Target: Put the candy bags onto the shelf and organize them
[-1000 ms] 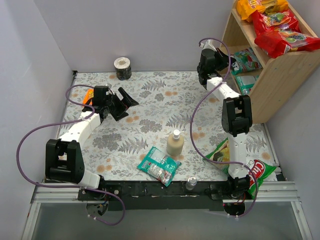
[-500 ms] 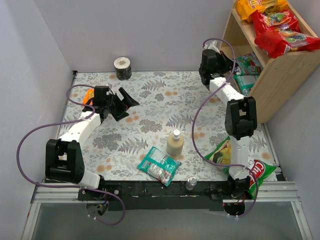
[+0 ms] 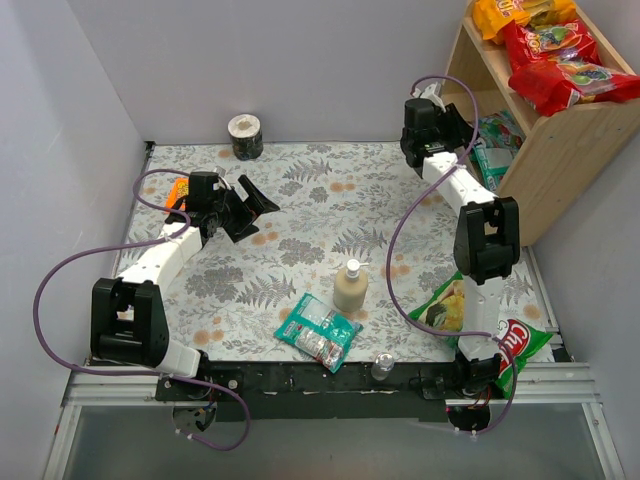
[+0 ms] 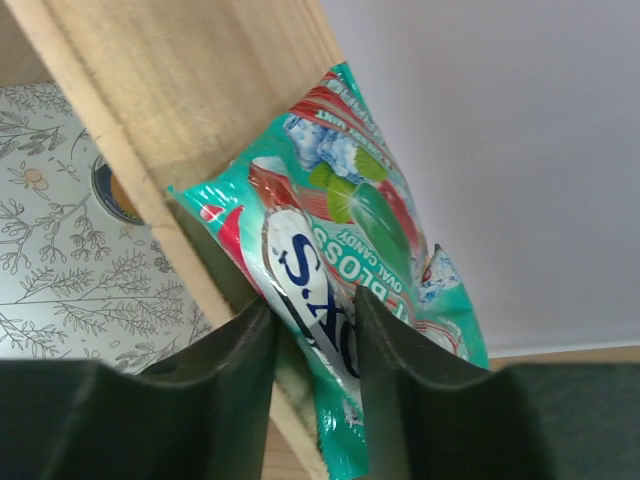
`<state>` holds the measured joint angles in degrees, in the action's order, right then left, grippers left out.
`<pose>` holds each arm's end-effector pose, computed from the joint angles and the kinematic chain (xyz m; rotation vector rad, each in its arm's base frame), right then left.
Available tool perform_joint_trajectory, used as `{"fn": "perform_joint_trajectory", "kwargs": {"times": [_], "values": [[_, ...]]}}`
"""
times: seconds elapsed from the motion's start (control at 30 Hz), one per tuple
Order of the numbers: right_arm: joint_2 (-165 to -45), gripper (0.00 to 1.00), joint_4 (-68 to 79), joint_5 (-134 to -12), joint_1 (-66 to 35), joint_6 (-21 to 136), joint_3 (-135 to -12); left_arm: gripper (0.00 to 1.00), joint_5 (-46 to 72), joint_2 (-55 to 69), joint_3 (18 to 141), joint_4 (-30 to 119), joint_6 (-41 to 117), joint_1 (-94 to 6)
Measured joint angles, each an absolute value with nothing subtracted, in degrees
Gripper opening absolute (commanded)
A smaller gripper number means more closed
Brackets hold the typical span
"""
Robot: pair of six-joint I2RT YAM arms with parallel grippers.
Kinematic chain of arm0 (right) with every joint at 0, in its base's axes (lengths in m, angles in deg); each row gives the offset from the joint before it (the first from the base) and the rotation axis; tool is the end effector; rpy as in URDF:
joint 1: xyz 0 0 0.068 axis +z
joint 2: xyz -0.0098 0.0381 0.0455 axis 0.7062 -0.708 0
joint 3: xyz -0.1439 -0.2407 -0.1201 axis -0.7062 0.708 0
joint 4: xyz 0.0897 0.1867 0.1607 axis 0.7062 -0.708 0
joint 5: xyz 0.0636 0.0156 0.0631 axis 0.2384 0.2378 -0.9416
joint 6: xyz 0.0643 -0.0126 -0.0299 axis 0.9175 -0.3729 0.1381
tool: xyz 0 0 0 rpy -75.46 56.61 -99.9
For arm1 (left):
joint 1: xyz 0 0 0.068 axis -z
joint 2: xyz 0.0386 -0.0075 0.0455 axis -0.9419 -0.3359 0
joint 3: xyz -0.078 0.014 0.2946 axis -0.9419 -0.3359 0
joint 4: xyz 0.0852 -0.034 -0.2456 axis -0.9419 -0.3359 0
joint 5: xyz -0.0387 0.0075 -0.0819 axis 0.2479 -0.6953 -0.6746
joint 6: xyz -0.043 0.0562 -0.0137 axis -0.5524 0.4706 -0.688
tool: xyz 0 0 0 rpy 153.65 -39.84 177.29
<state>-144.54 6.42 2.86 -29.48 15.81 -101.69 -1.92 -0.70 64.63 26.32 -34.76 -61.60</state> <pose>0.5120 0.0840 0.3265 0.0583 1.8710 -1.3319 0.3195 -0.0731 0.2686 -1.4008 2.1886 -1.1981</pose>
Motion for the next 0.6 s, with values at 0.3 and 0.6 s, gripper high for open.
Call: {"fn": "perform_joint_trajectory", "kwargs": {"times": [0.3, 0.6], "values": [[-147.66, 0.46, 3.01, 2.91, -29.55, 16.29, -107.74, 0.93, -1.96, -0.7, 64.58, 26.34, -34.76, -61.6], [-149.63, 0.49, 3.62, 3.1, -29.48, 14.83, -110.32, 0.93, -1.96, -0.7, 64.54, 26.37, -34.74, -61.6]]}}
